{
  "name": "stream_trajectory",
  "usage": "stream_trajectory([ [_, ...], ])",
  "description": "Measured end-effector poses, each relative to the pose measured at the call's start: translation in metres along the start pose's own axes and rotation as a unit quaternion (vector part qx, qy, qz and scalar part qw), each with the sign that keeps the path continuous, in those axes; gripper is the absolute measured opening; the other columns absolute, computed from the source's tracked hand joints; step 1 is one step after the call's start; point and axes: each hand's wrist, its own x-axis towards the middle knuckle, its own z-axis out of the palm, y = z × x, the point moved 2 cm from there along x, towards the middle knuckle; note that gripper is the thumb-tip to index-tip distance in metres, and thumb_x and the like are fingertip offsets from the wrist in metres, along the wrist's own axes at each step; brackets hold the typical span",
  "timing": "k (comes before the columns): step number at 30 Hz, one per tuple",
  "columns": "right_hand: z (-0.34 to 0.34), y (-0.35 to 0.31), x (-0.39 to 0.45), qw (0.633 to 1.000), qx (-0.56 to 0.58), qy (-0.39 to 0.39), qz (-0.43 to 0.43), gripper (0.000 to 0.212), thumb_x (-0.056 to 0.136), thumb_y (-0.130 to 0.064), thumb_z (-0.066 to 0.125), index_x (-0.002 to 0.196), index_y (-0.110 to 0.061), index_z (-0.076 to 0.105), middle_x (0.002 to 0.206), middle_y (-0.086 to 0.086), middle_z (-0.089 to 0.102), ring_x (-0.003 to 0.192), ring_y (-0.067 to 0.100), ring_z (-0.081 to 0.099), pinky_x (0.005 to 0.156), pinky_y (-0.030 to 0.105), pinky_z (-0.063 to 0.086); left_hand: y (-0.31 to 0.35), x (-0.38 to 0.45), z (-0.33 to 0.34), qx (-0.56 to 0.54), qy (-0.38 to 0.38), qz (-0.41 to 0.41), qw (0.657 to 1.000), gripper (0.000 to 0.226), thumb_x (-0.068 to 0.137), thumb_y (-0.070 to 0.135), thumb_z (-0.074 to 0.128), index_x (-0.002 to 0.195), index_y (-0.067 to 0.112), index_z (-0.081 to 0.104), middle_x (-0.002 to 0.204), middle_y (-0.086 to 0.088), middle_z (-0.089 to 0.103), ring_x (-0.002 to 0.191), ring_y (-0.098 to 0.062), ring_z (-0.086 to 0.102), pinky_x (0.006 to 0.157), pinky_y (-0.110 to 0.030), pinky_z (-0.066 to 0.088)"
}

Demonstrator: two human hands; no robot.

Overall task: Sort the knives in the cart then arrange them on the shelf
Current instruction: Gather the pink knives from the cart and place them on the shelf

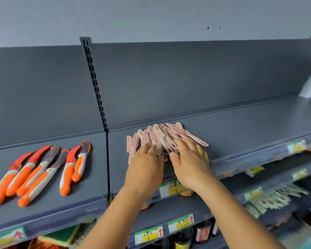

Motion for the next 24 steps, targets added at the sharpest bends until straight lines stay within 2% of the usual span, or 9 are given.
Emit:
stream_trajectory([
  [3,0.001,0.004,-0.047,0.999,0.007,-0.01,0.032,0.052,0.1,-0.04,0.031,0.149,-0.028,0.017,0.156,-0.008,0.016,0.143,0.017,0.014,0.115,0.037,0.014,0.011,-0.041,-0.008,-0.033,-0.018,0.038,0.999,0.036,0.098,0.029,0.042,0.13,0.014,0.05,0.131,0.001,0.051,0.118,-0.021,0.048,0.095,-0.032,0.043],
  [6,0.009,0.01,-0.101,0.997,0.012,-0.021,0.076,0.054,0.1,-0.042,0.033,0.15,-0.029,0.018,0.156,-0.01,0.016,0.143,0.016,0.013,0.115,0.036,0.014,0.02,-0.089,-0.014,-0.042,-0.054,0.062,0.996,0.043,0.098,0.032,0.043,0.139,0.016,0.044,0.139,0.003,0.045,0.128,-0.017,0.041,0.102,-0.026,0.035],
  [11,0.028,0.02,-0.194,0.986,0.019,-0.043,0.163,0.055,0.1,-0.045,0.033,0.15,-0.027,0.02,0.156,-0.01,0.019,0.143,0.015,0.016,0.116,0.034,0.015,0.028,-0.166,-0.006,-0.045,-0.136,0.106,0.984,0.047,0.099,0.037,0.039,0.143,0.02,0.038,0.142,0.006,0.04,0.13,-0.013,0.038,0.105,-0.021,0.031],
  [17,0.053,0.043,-0.298,0.957,0.015,-0.068,0.281,0.052,0.098,-0.043,0.037,0.145,-0.023,0.031,0.15,-0.001,0.033,0.139,0.022,0.028,0.11,0.035,0.025,0.049,-0.249,0.03,-0.051,-0.245,0.153,0.956,0.036,0.097,0.035,0.042,0.127,0.016,0.052,0.129,0.002,0.05,0.12,-0.019,0.048,0.097,-0.03,0.04],
  [20,0.057,0.058,-0.35,0.937,0.018,-0.075,0.34,0.053,0.098,-0.043,0.036,0.147,-0.023,0.03,0.151,-0.001,0.032,0.139,0.02,0.029,0.111,0.034,0.024,0.066,-0.286,0.051,-0.06,-0.295,0.189,0.935,0.029,0.092,0.033,0.045,0.114,0.018,0.057,0.12,0.0,0.055,0.113,-0.024,0.054,0.089,-0.035,0.044],
  [24,0.058,0.078,-0.418,0.91,0.025,-0.069,0.408,0.053,0.099,-0.043,0.035,0.147,-0.024,0.029,0.152,-0.002,0.032,0.139,0.02,0.03,0.111,0.035,0.024,0.096,-0.332,0.075,-0.049,-0.358,0.227,0.905,0.041,0.096,0.036,0.044,0.134,0.019,0.046,0.135,-0.003,0.048,0.122,-0.022,0.047,0.1,-0.031,0.037],
])
